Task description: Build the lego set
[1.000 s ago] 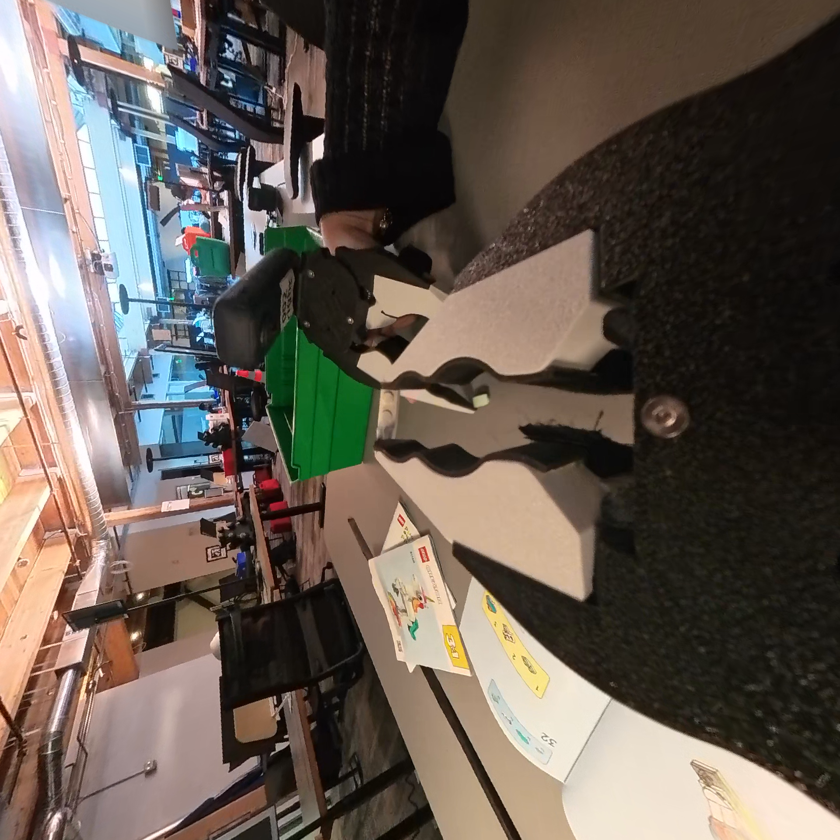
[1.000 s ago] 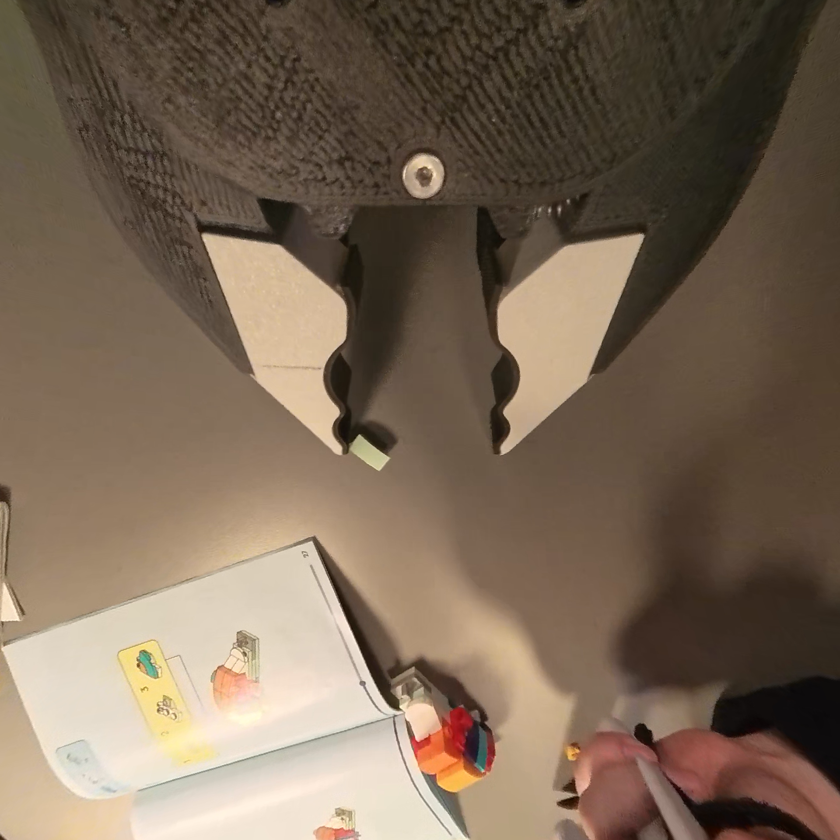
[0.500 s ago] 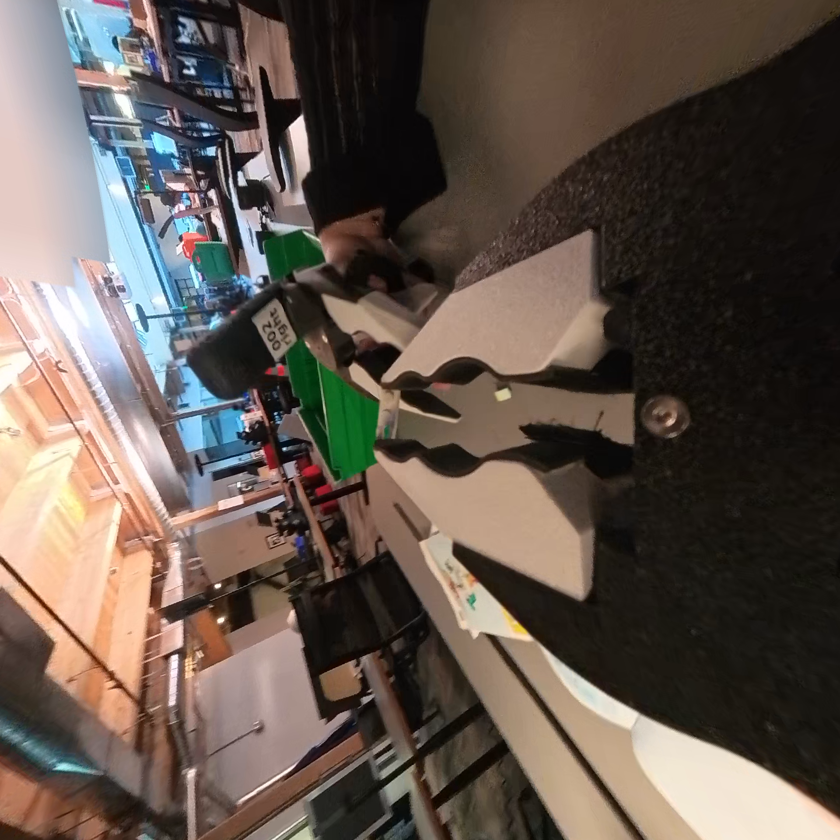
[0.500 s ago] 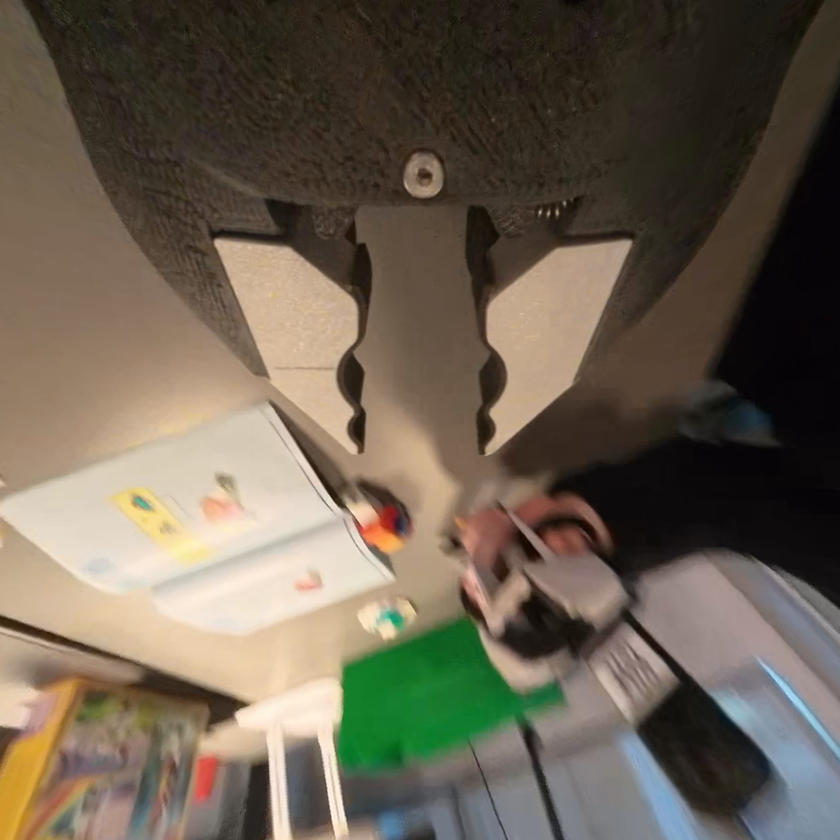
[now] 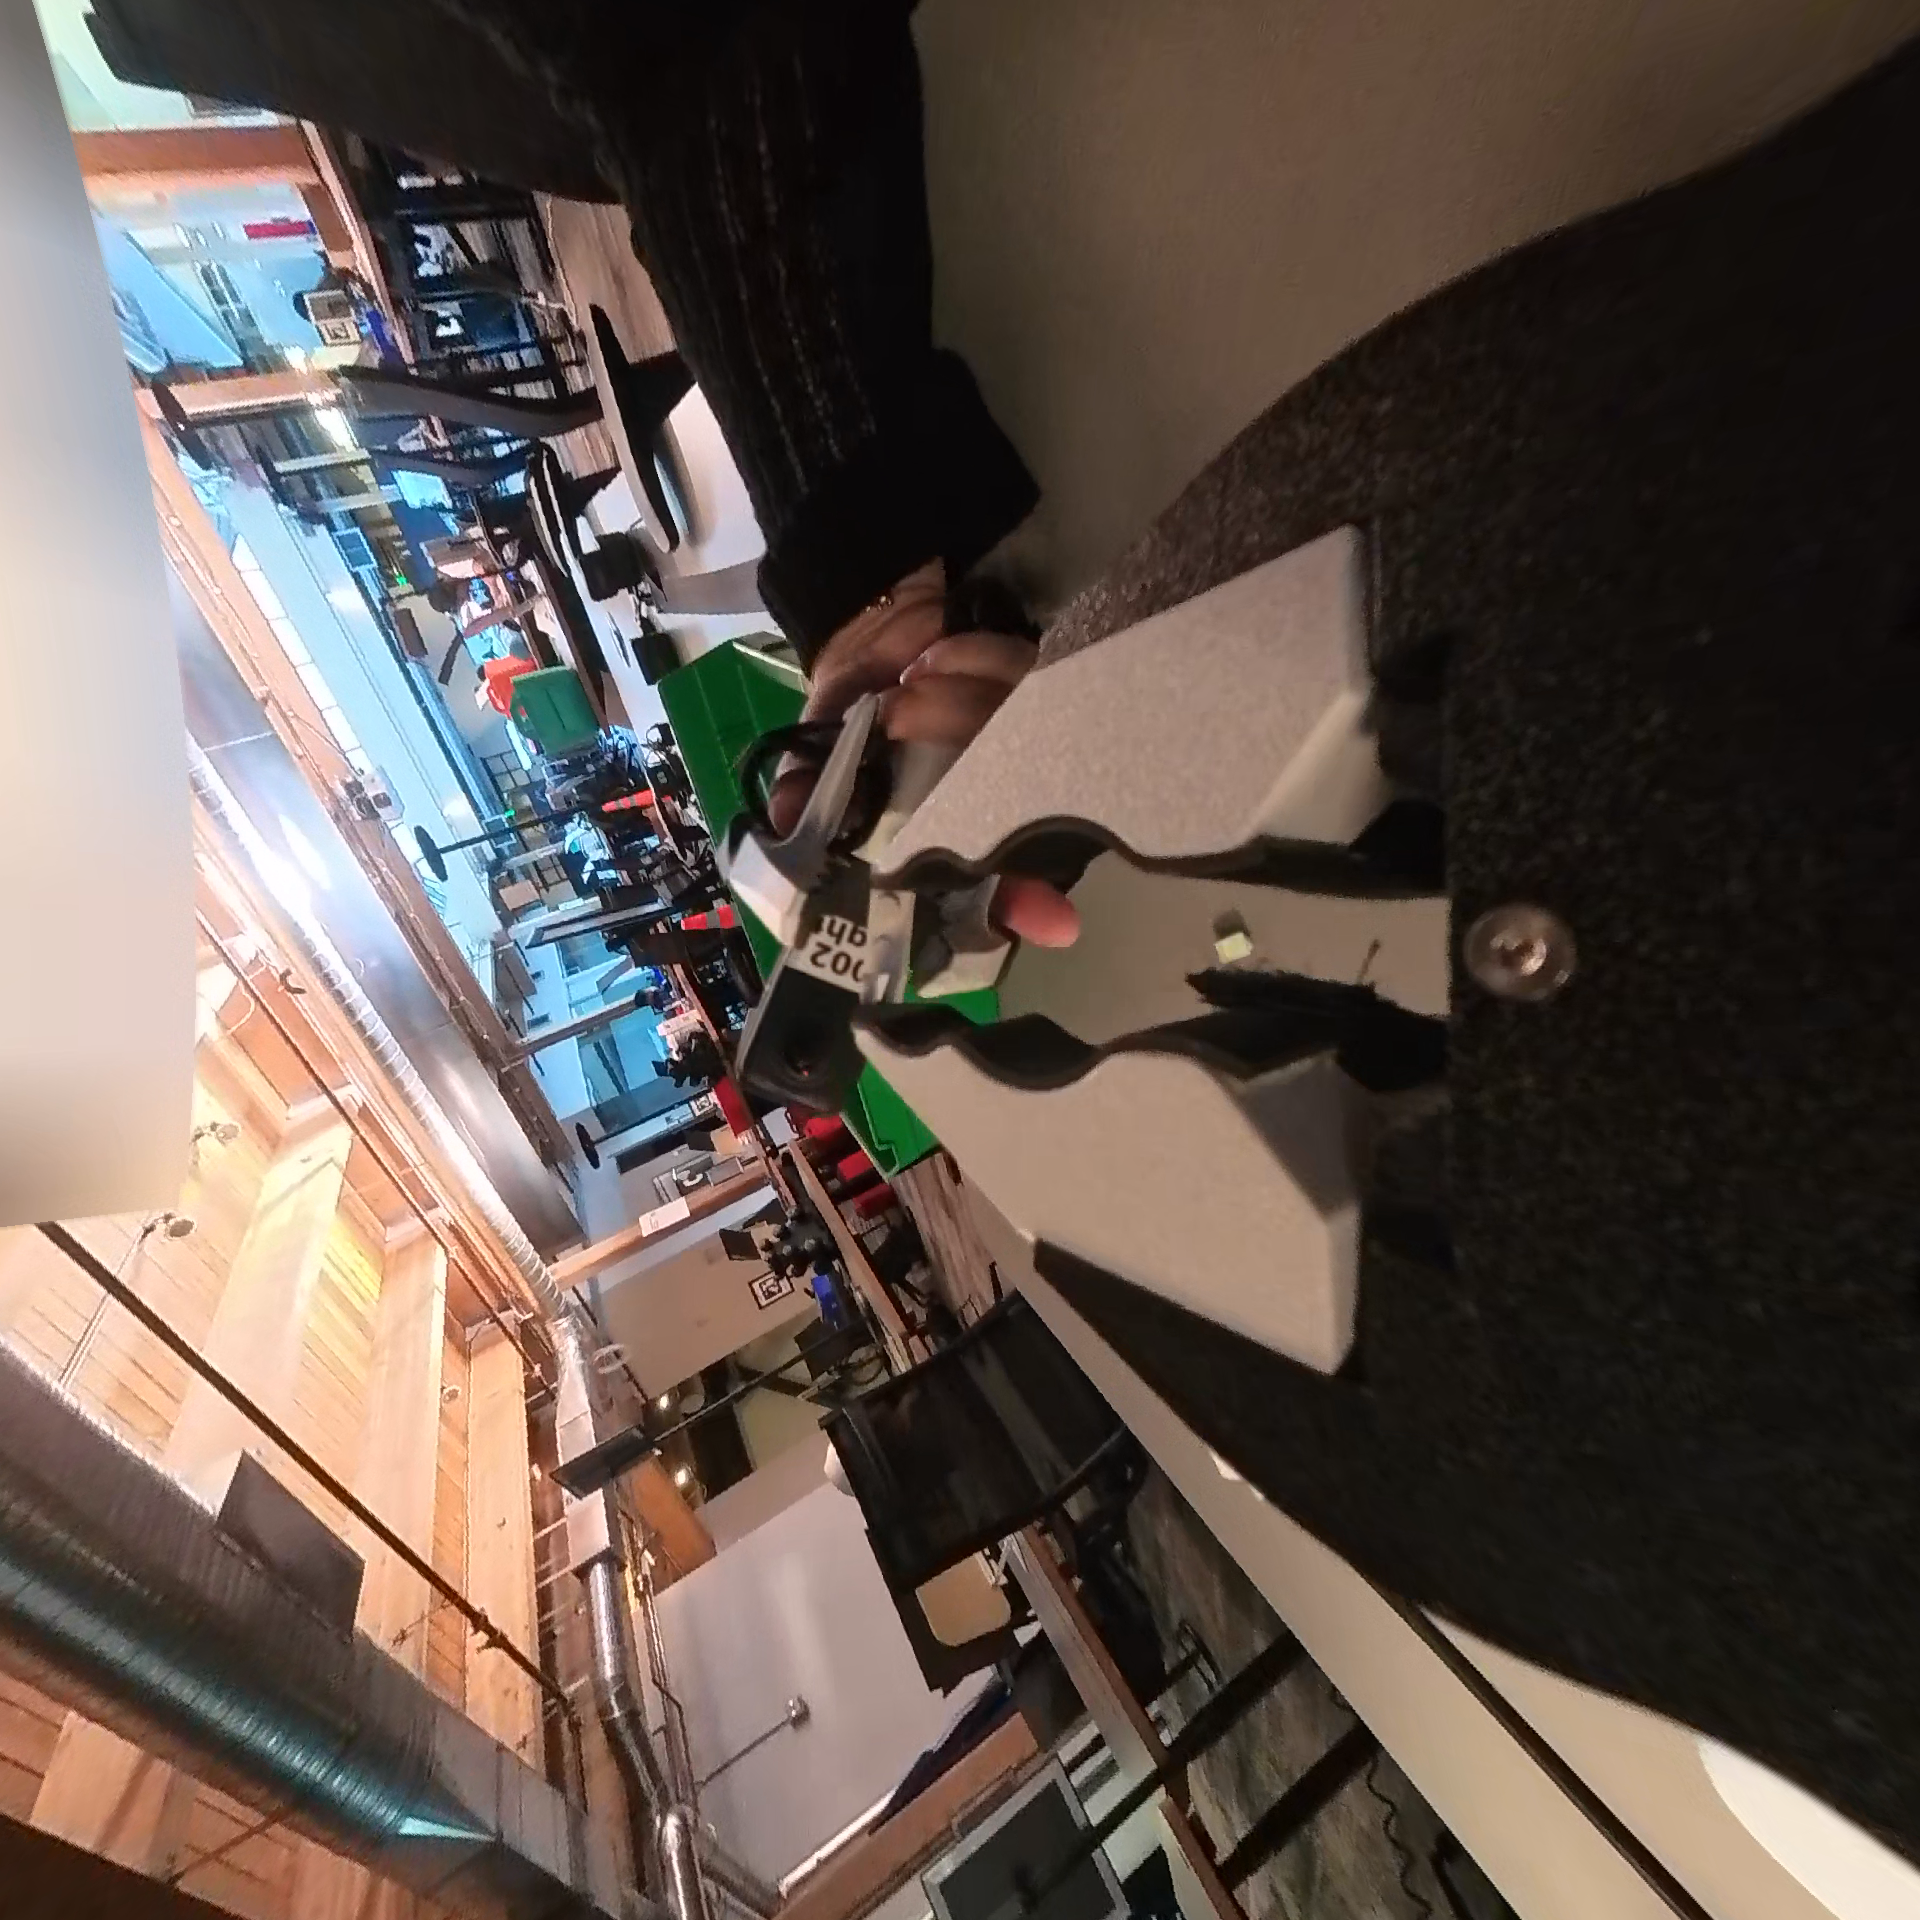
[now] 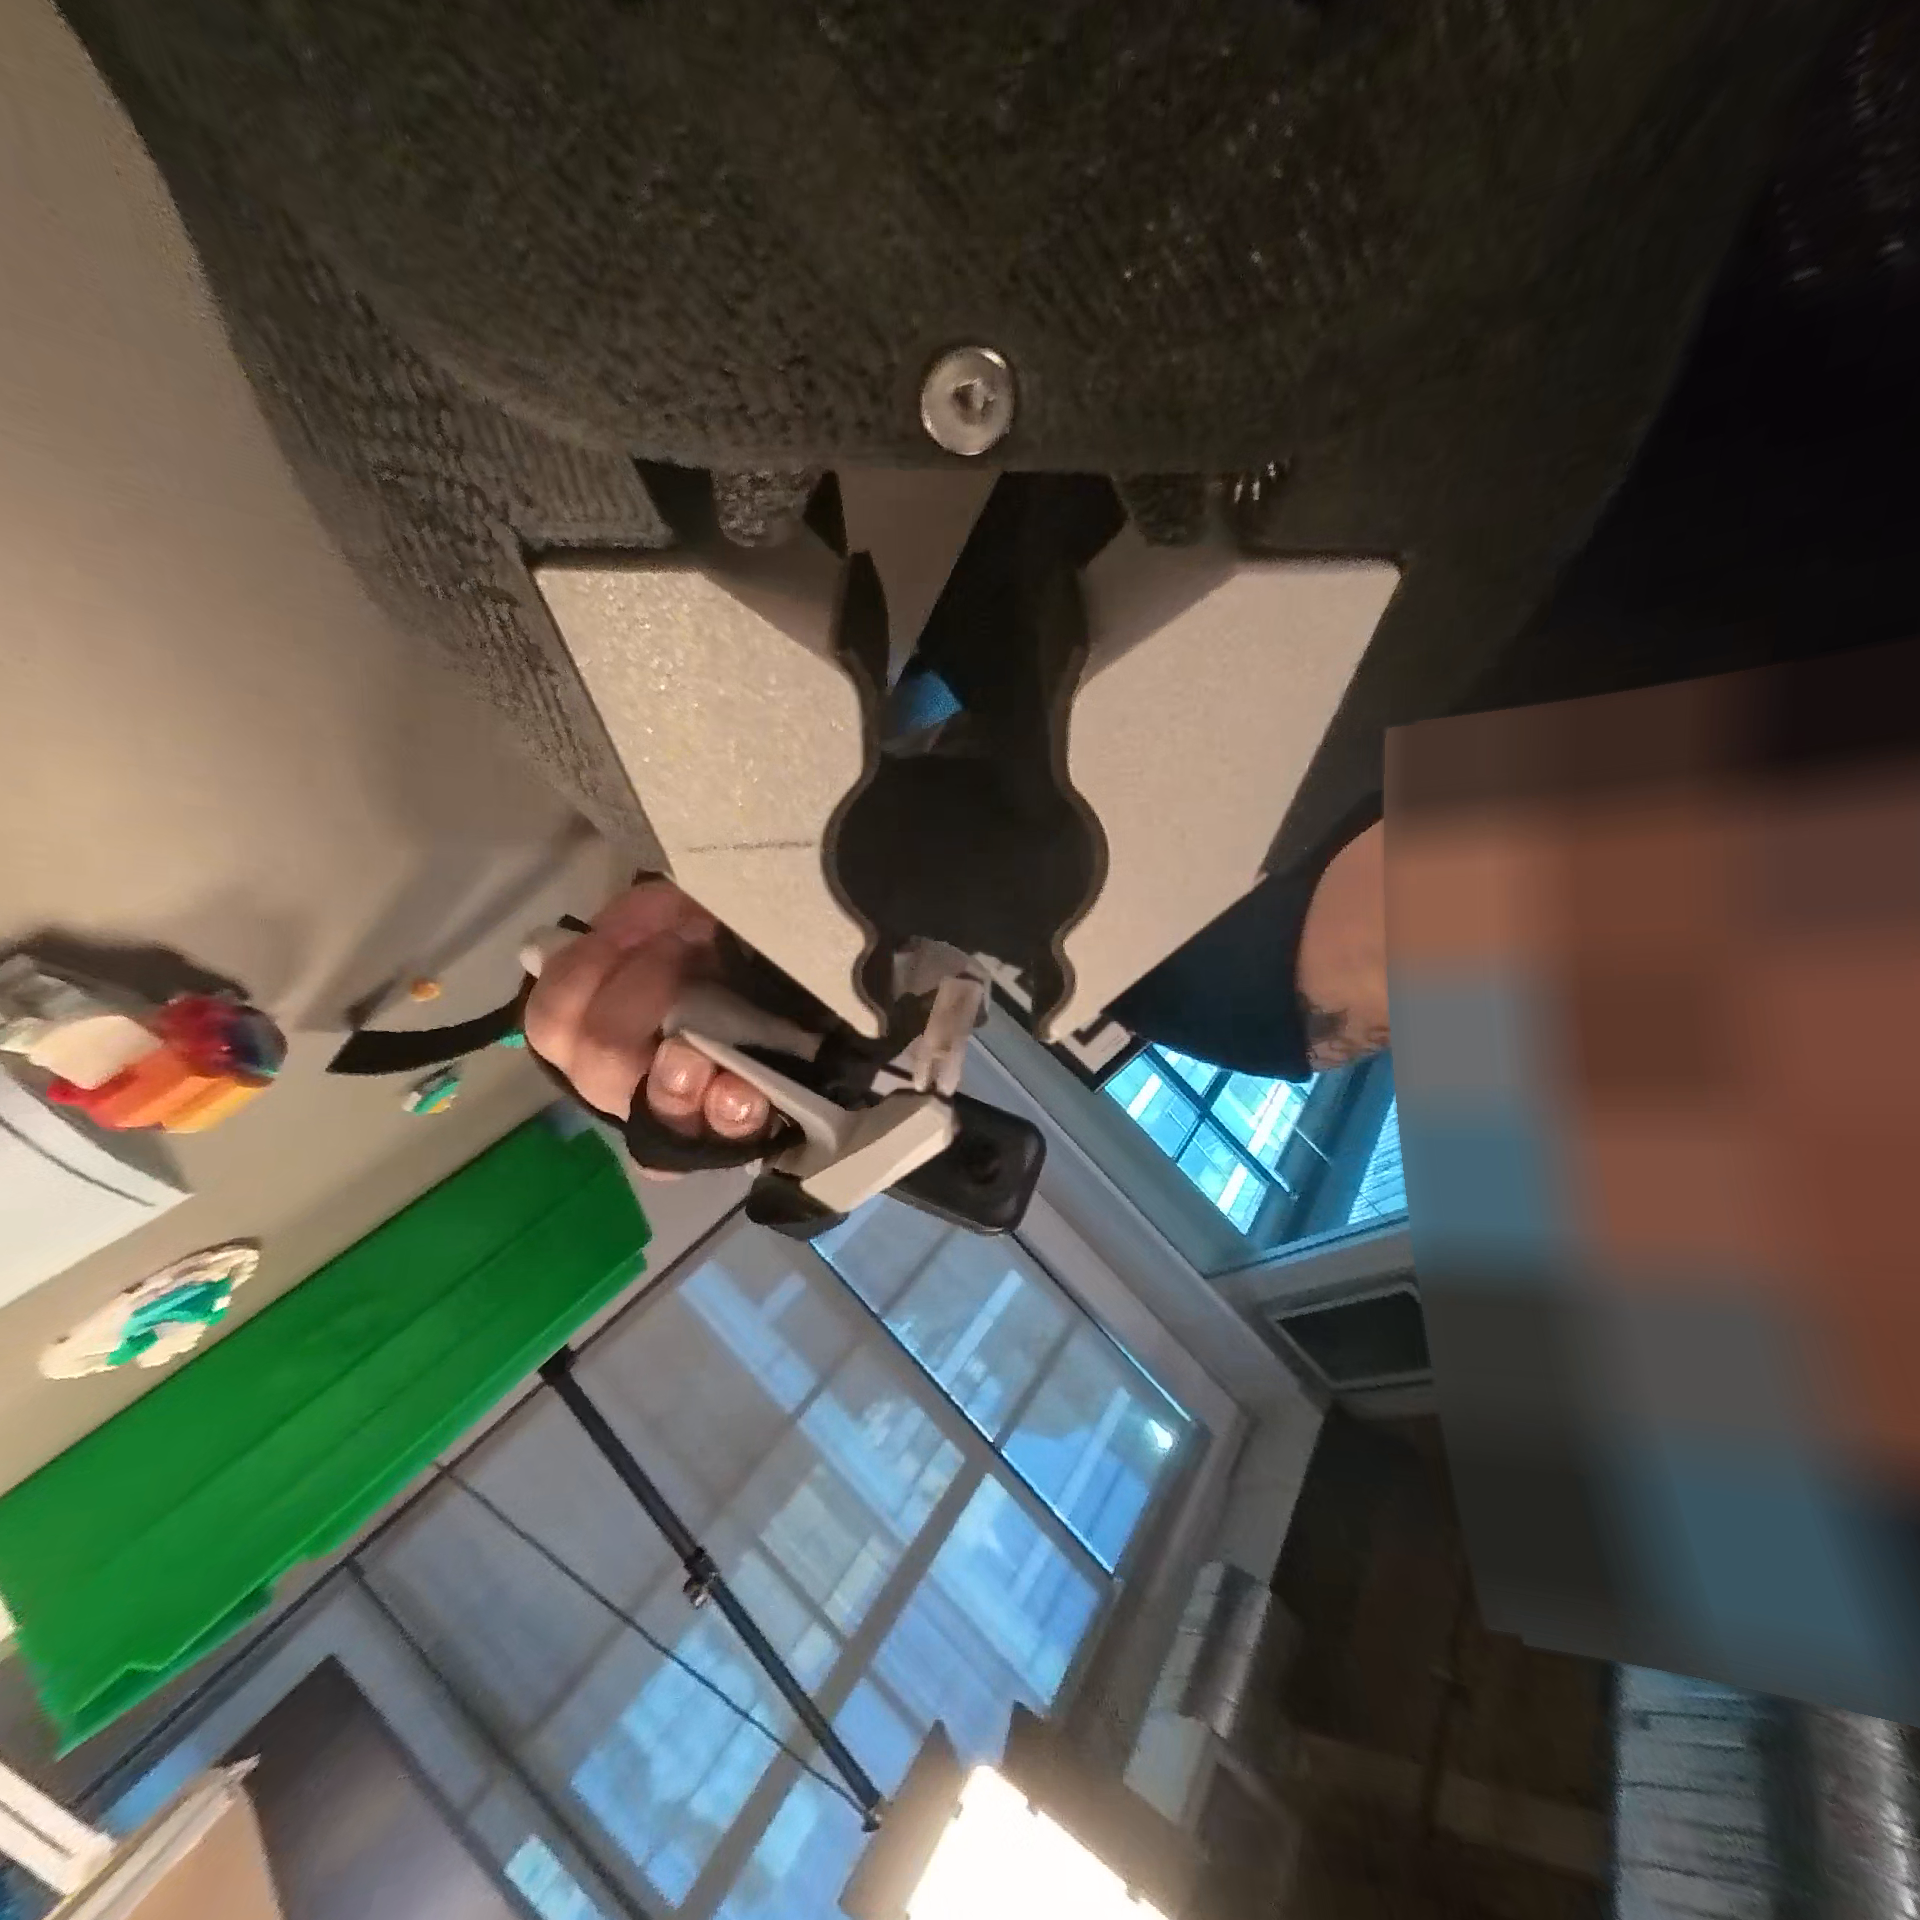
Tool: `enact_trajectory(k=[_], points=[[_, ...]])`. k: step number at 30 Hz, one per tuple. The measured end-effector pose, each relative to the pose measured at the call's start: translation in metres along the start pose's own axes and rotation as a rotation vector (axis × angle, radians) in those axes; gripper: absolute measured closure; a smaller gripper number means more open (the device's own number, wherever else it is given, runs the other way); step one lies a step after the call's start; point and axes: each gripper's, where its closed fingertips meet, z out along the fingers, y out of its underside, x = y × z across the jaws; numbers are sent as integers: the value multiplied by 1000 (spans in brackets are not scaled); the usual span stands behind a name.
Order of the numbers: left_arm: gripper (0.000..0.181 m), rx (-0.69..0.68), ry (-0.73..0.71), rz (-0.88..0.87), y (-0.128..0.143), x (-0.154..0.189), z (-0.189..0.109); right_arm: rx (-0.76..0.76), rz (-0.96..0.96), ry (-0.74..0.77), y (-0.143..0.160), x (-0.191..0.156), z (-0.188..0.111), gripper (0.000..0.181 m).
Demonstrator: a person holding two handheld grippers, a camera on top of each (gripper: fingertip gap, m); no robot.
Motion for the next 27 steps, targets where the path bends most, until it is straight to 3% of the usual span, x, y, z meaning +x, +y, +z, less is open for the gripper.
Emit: enact_trajectory(k=[6,10,14,17,19,22,27], points=[[162,-24,3,25,4,2,1,-38,-52,40,5,4,0,173],[163,-111,-2,29,20,-2,1,-110,-213,242,7,22,-9,175],[155,-219,38,-137,37,-6,-3,-282,-582,593,5,48,-32,175],[149,-284,78,-332,49,-8,-5,-570,-1003,887,9,72,-57,174],[151,-340,88,-402,62,-7,-6,-740,-1191,999,11,82,-66,175],[153,-455,73,-407,85,-5,-8,-874,-1347,1026,19,91,-63,175],[161,-531,81,-393,99,0,-9,-900,-1388,976,28,95,-55,175]])
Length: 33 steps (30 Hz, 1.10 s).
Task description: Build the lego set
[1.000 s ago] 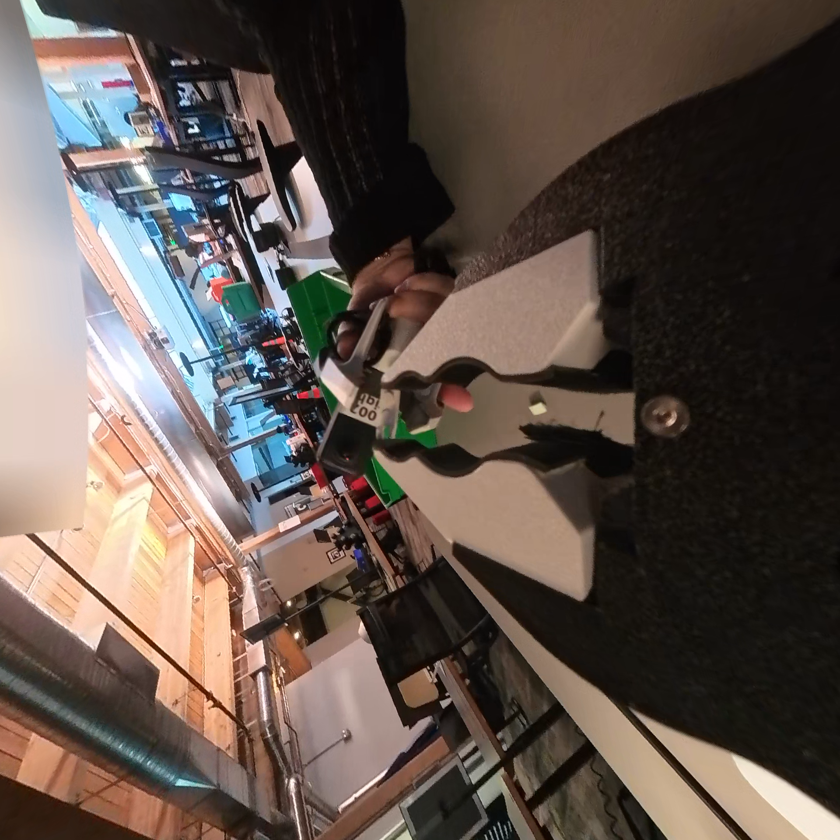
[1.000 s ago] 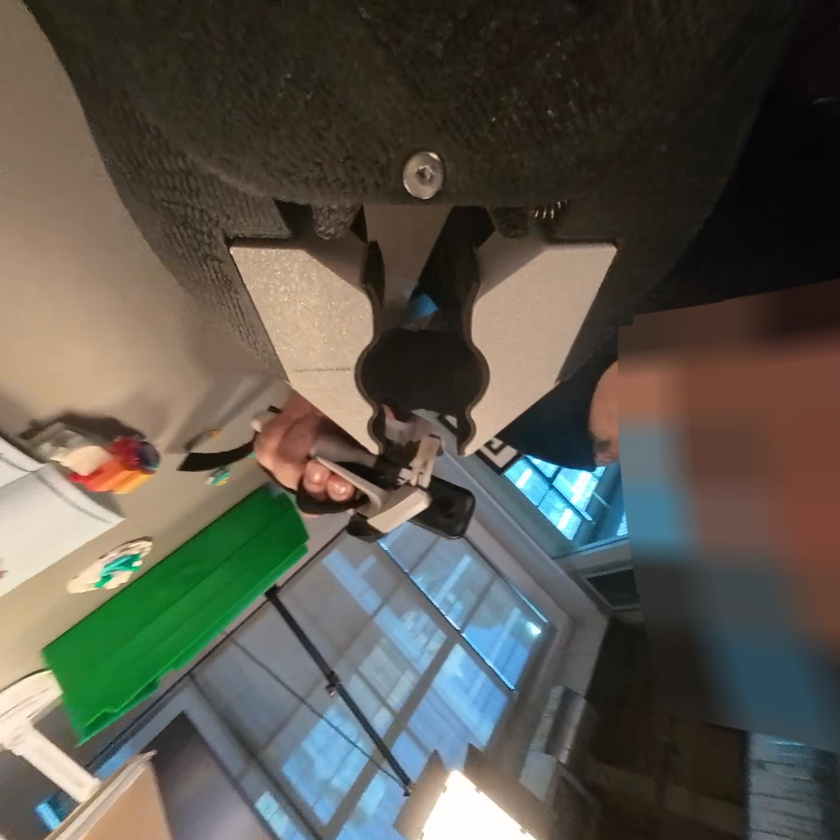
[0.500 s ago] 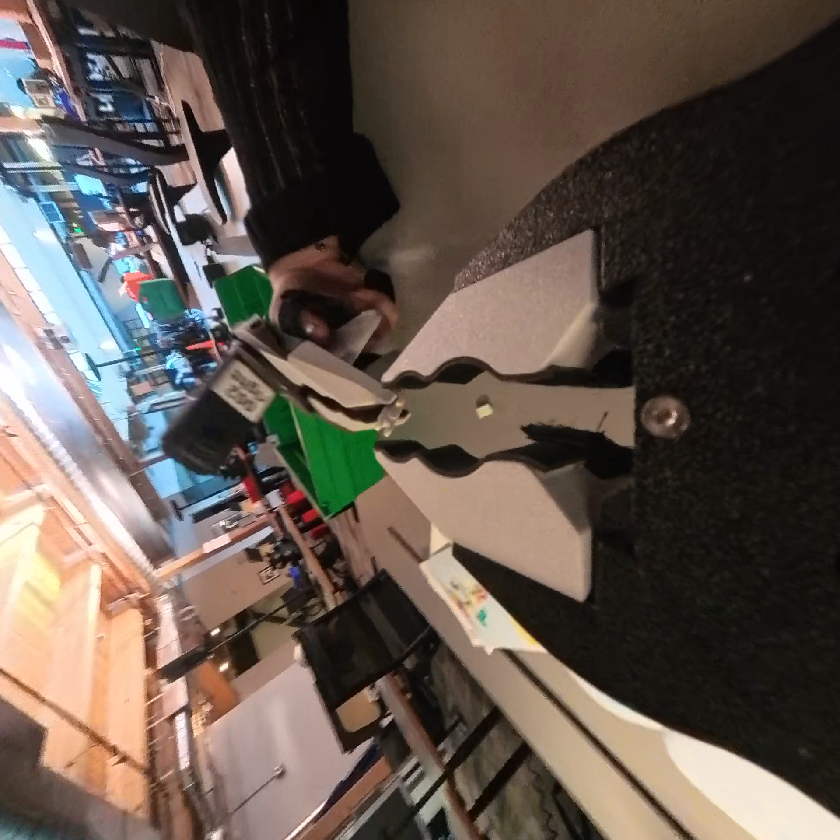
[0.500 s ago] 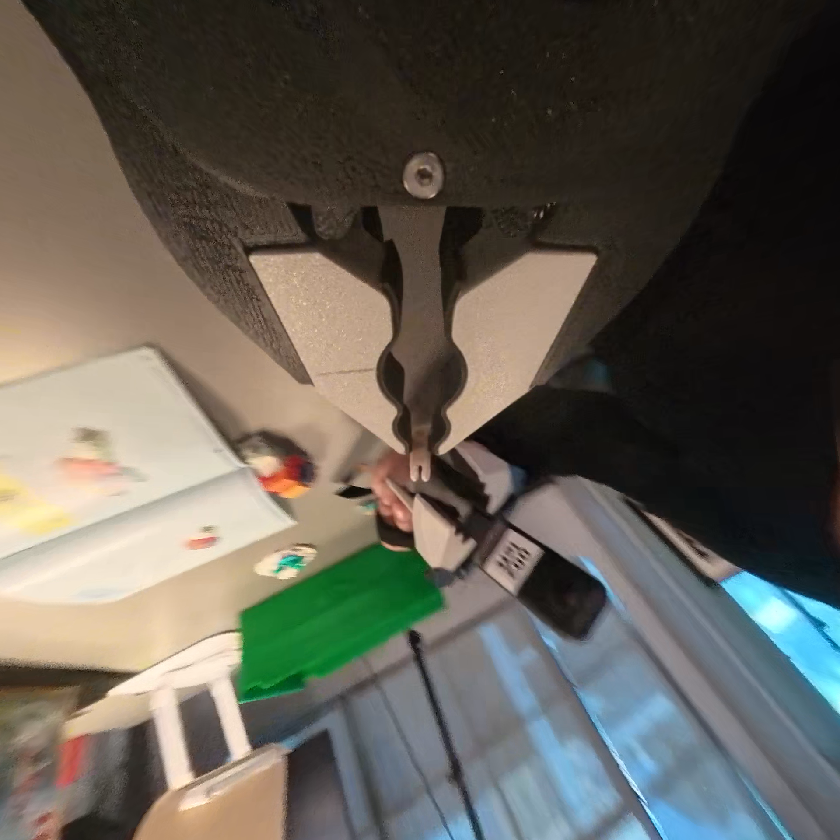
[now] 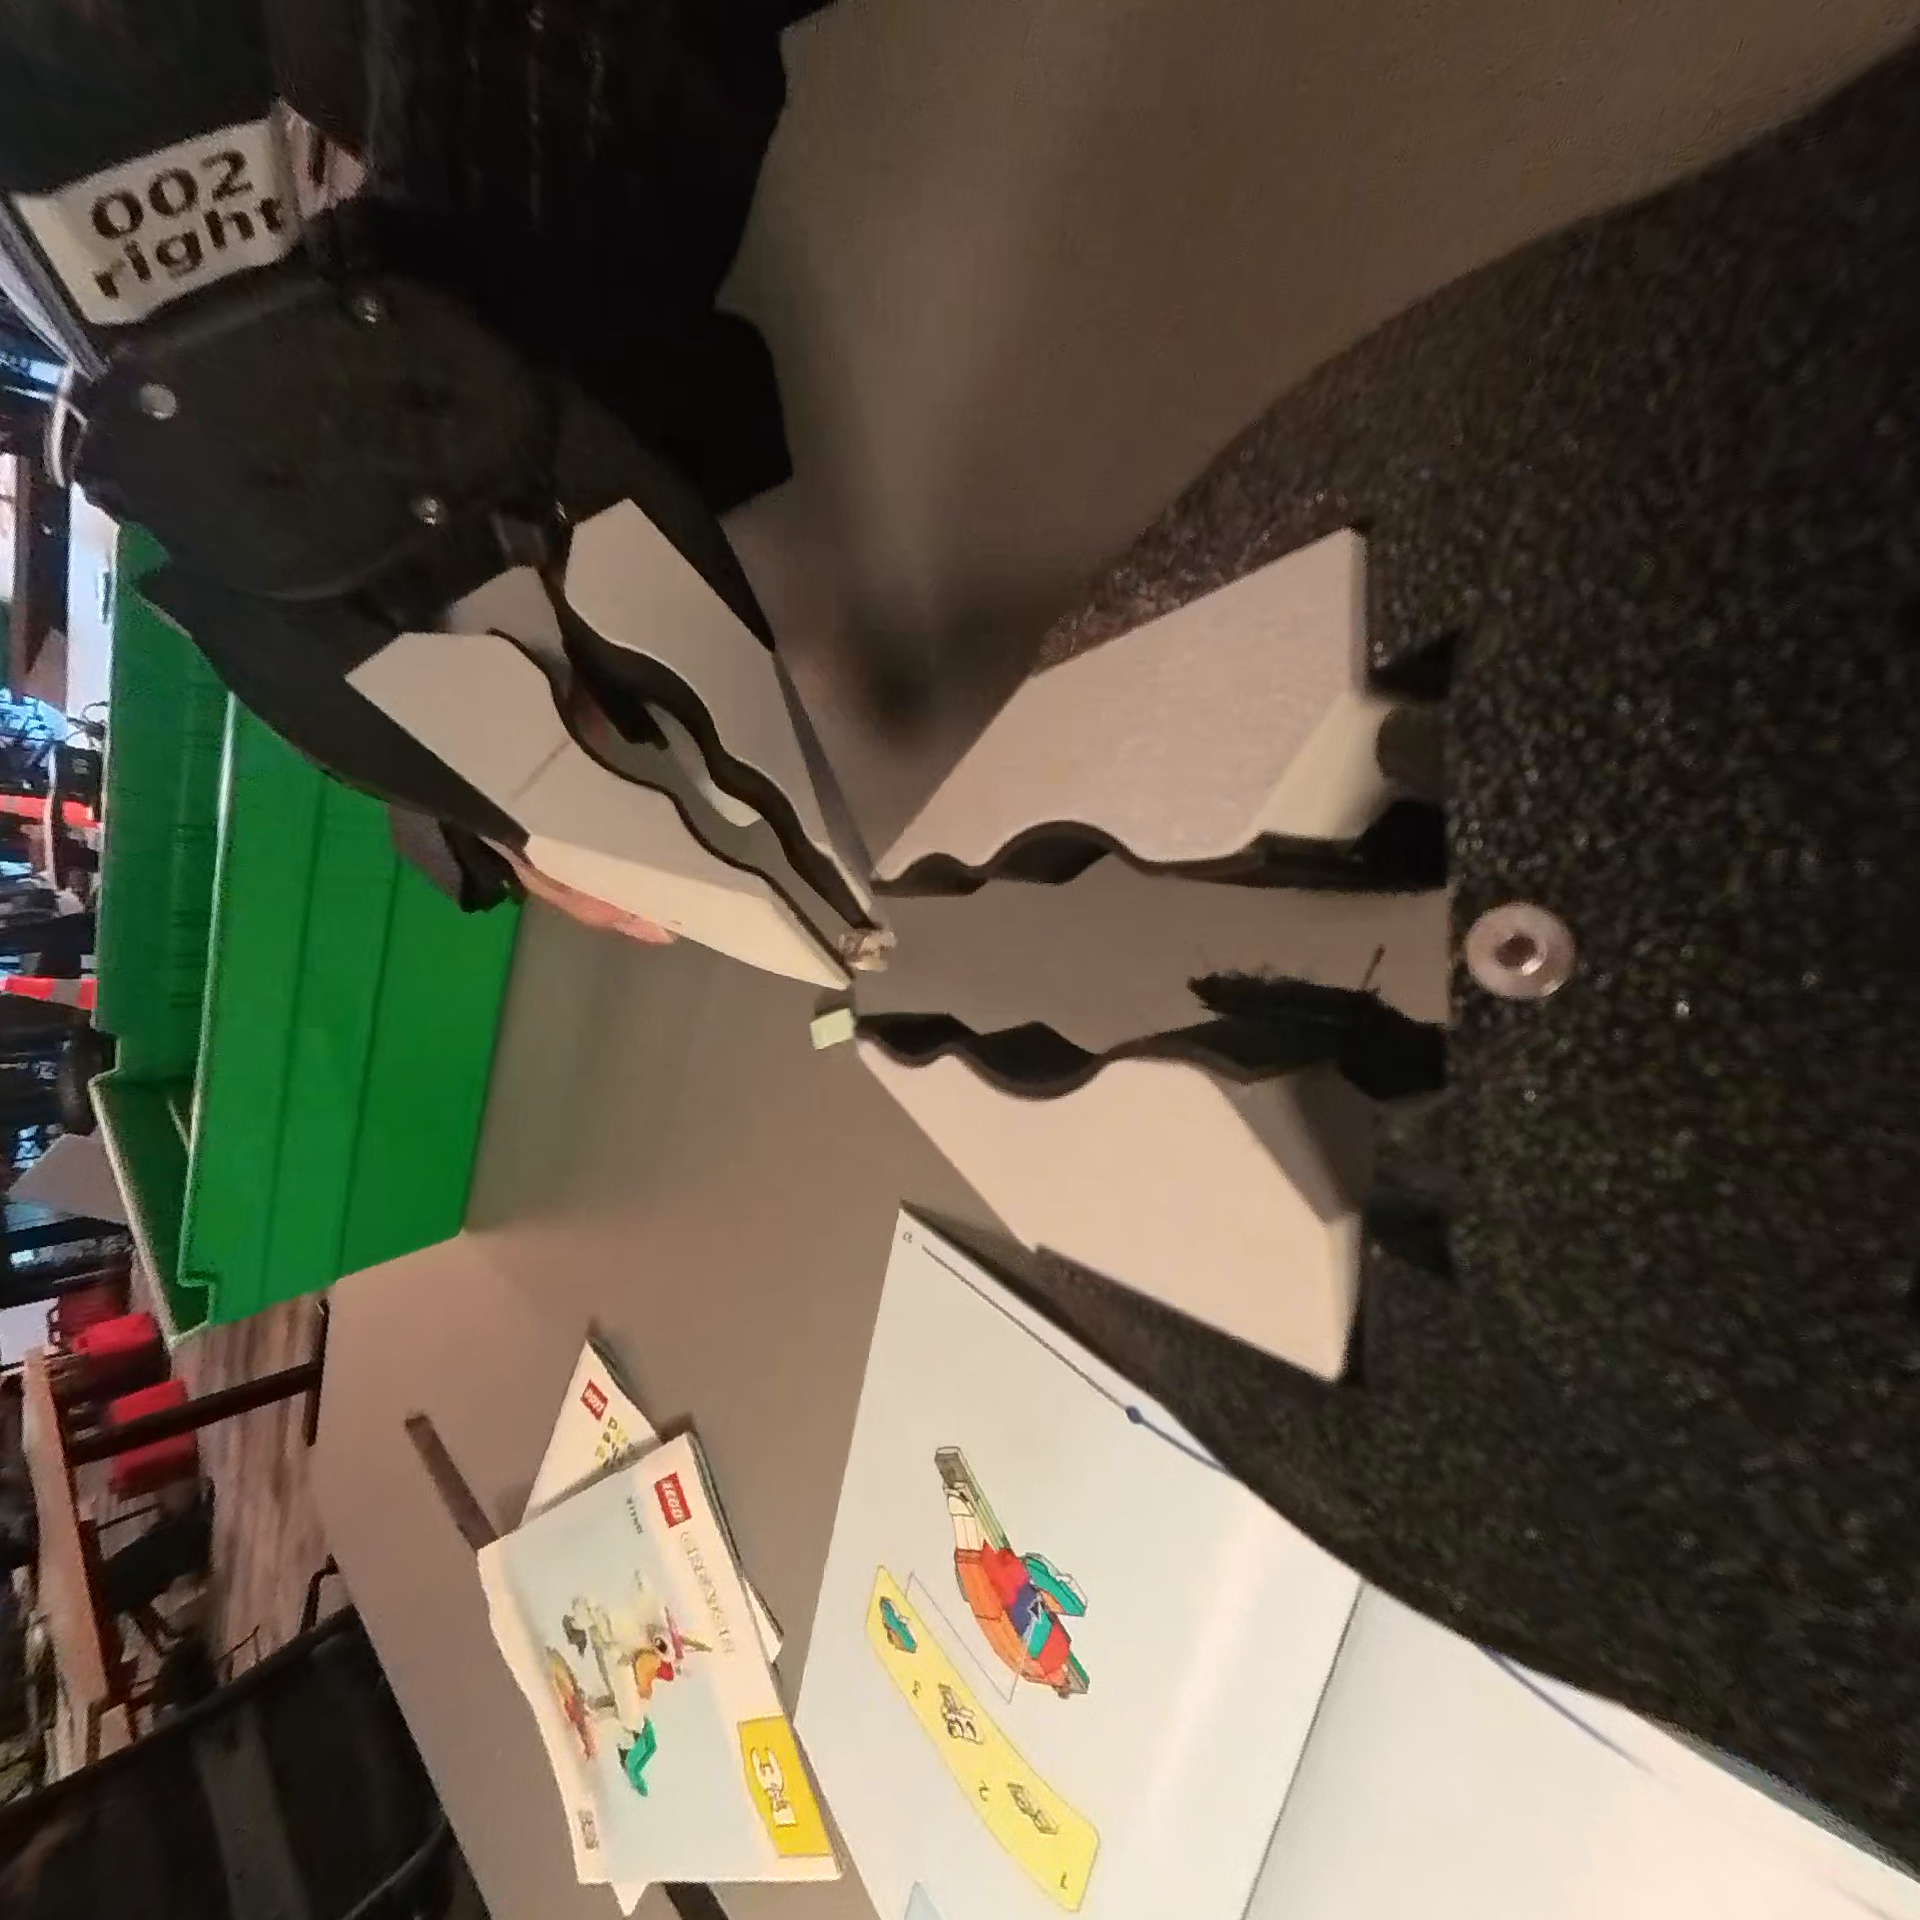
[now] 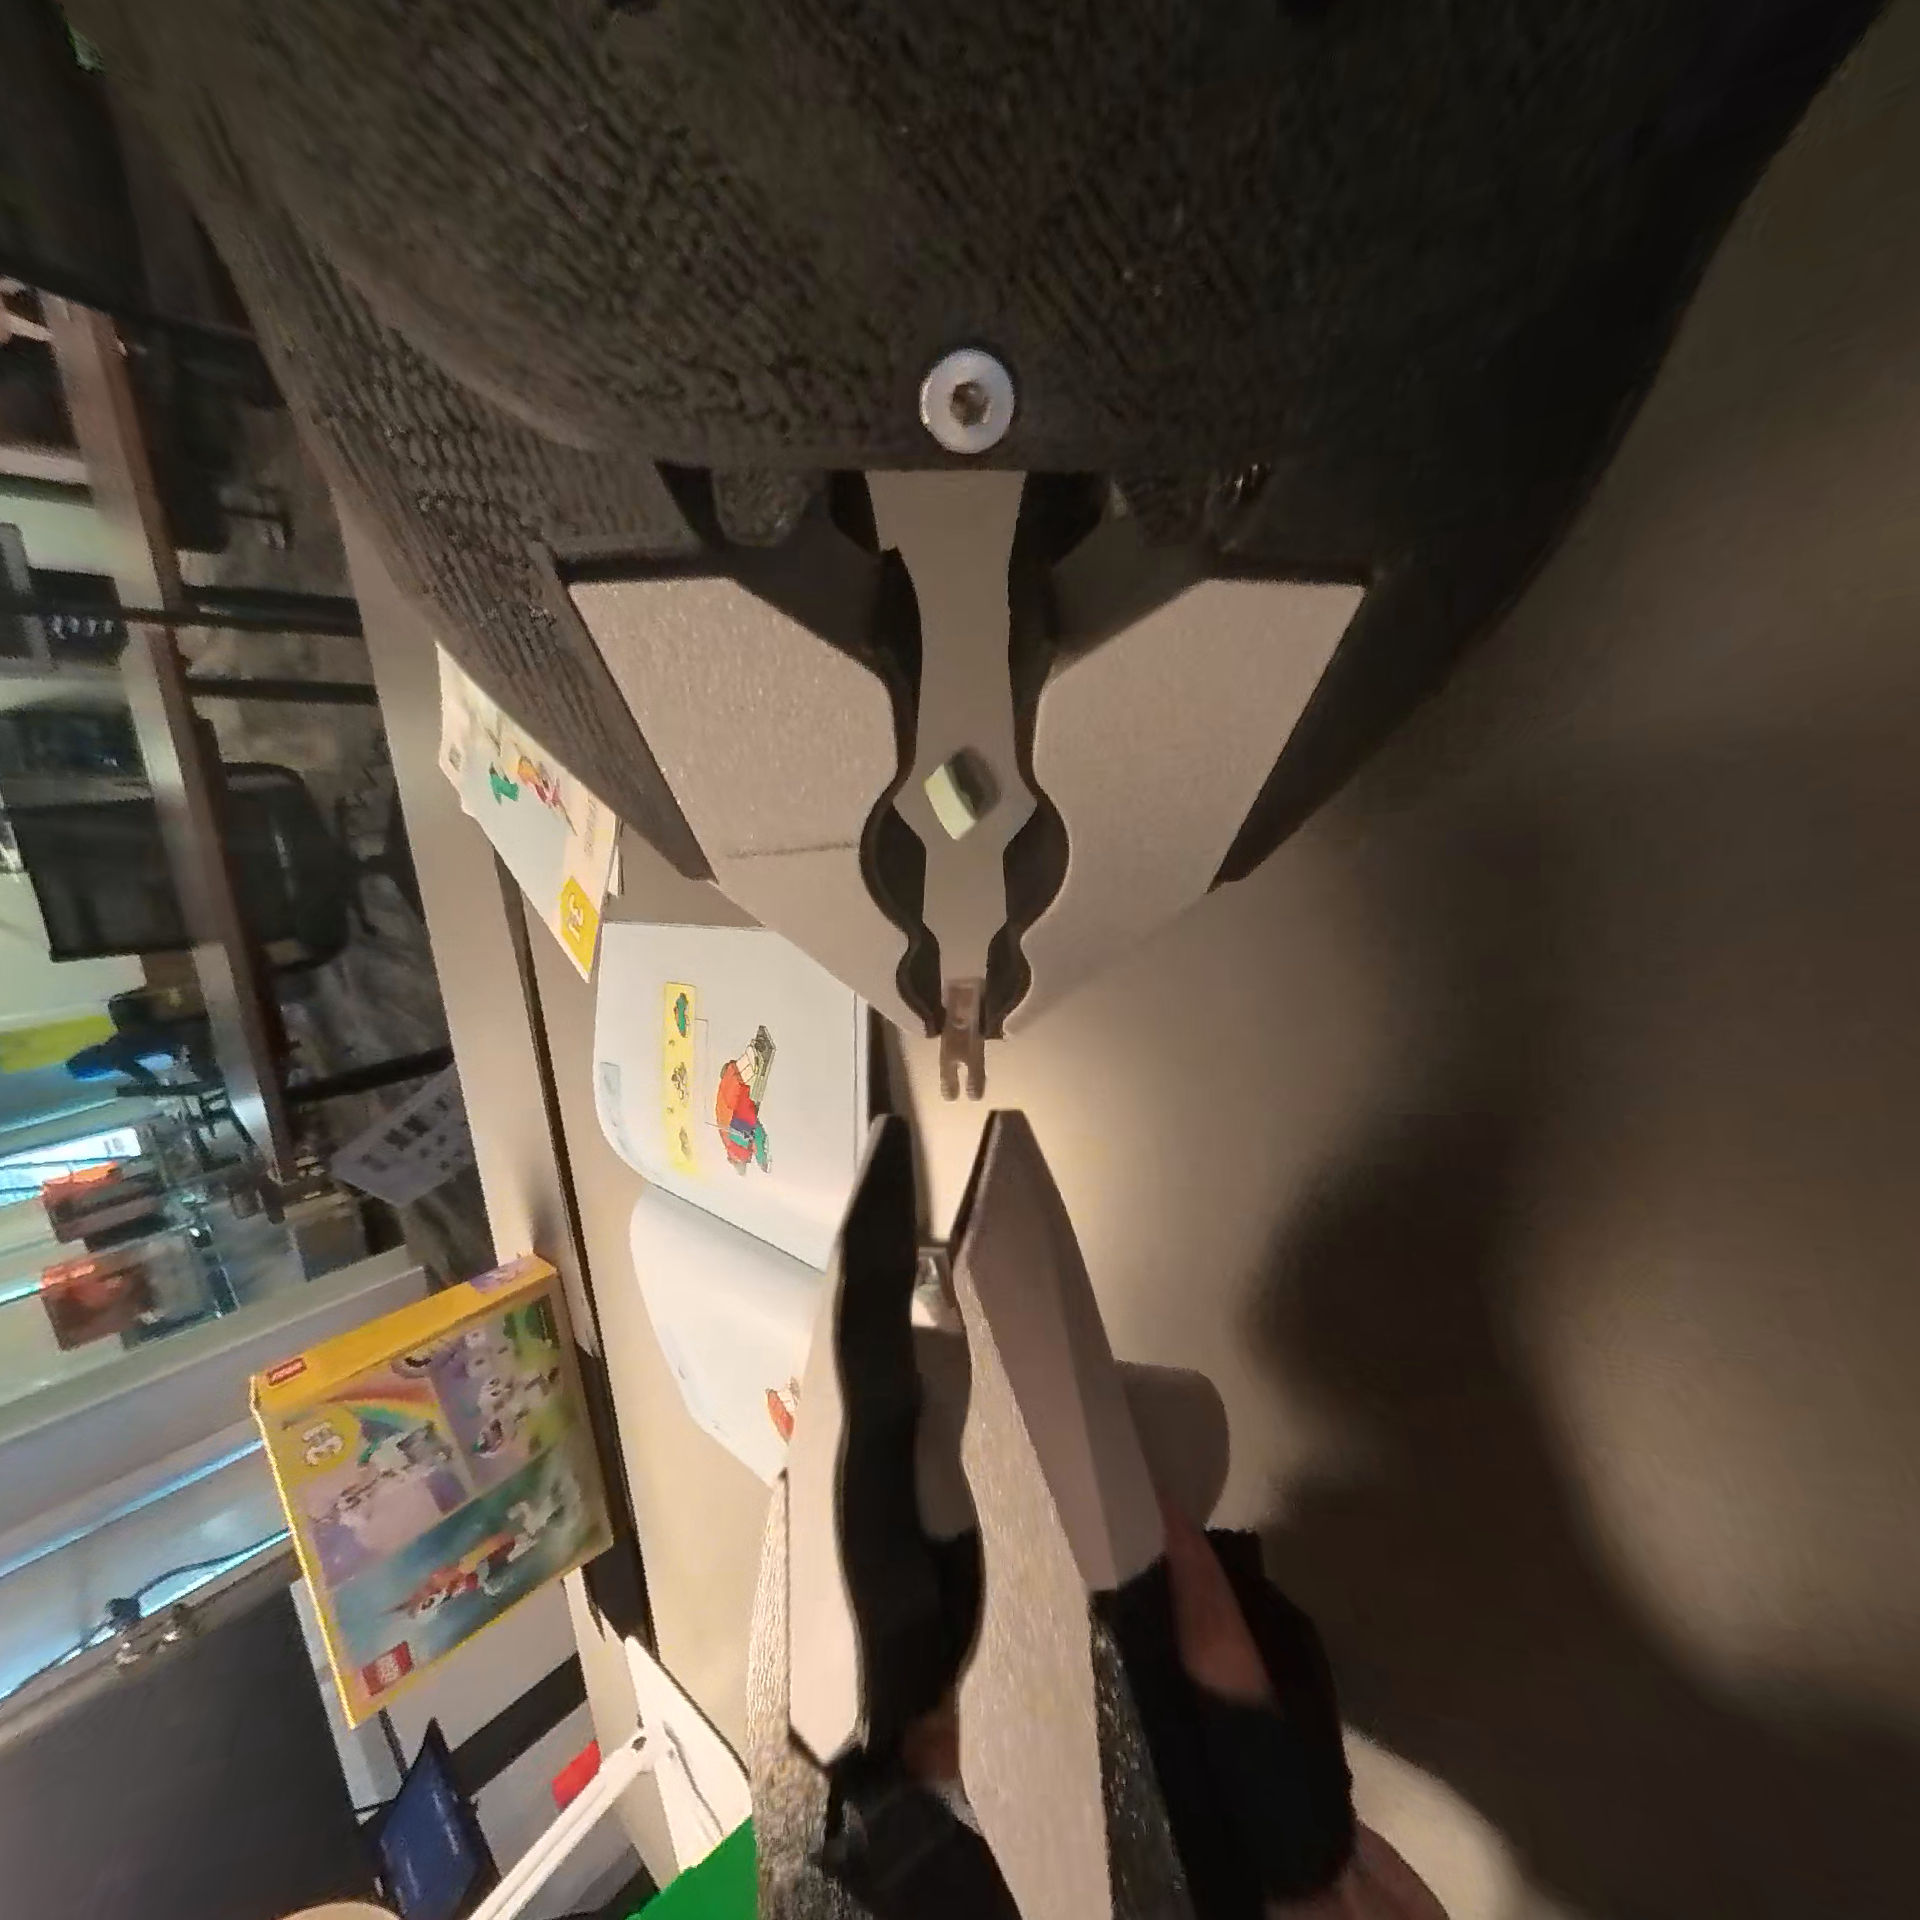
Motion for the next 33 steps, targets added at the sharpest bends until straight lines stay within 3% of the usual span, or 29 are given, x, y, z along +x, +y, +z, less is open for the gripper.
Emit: enact_trajectory(k=[17,22,29,33], points=[[176,-91,-33,129,11,2,7,-6,6,-36,1,-7,2,174],[177,-115,-72,112,14,-8,4,-128,318,-85,40,5,-6,148],[176,-57,-159,105,5,-23,-1,-175,631,-183,56,-2,-9,148],[177,117,-261,51,-17,-37,-10,-165,789,-150,53,-2,-9,150]])
